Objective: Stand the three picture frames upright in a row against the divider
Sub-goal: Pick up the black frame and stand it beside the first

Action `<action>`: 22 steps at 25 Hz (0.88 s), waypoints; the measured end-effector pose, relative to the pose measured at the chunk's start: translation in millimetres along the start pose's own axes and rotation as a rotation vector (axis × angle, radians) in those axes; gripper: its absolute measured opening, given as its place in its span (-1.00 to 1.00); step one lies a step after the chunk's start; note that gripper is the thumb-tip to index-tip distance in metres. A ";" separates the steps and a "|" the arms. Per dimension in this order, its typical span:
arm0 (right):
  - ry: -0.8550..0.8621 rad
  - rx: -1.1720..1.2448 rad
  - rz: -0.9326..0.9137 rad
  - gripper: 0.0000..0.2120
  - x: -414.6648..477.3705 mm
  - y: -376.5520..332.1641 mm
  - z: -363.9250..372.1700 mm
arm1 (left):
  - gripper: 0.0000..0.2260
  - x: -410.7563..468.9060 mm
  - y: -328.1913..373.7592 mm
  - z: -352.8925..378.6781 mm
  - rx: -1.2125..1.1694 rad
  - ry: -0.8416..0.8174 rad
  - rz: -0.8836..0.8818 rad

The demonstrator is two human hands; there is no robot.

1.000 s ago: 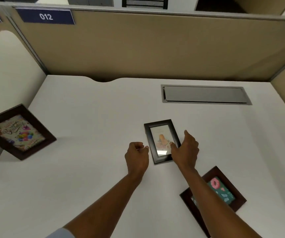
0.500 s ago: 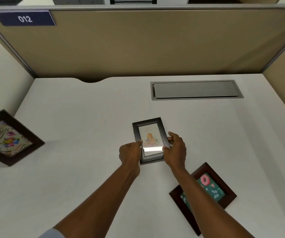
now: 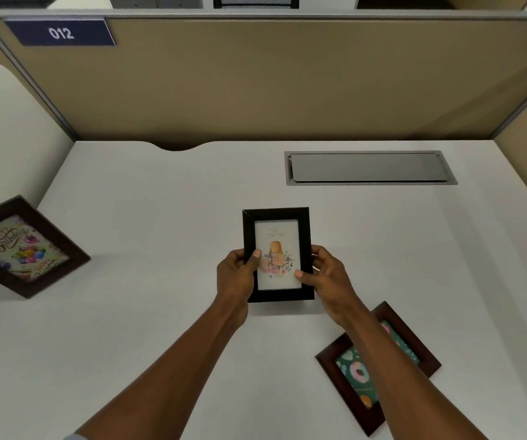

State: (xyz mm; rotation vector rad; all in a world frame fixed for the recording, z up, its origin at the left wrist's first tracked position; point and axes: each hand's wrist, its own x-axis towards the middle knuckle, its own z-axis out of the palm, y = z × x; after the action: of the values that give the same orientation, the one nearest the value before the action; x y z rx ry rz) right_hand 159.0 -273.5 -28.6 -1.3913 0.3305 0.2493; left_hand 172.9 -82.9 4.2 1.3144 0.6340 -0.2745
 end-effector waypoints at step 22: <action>-0.226 -0.374 -0.087 -0.58 29.3 -118.4 -4.9 | -0.13 -1.2 20.5 -77.5 -0.124 -0.473 -0.232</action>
State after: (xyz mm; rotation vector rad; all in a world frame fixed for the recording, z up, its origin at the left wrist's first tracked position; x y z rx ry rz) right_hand 228.8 -298.5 68.5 -1.7223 0.0339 0.4072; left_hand 161.4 -4.0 12.5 1.0067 0.3909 -0.7017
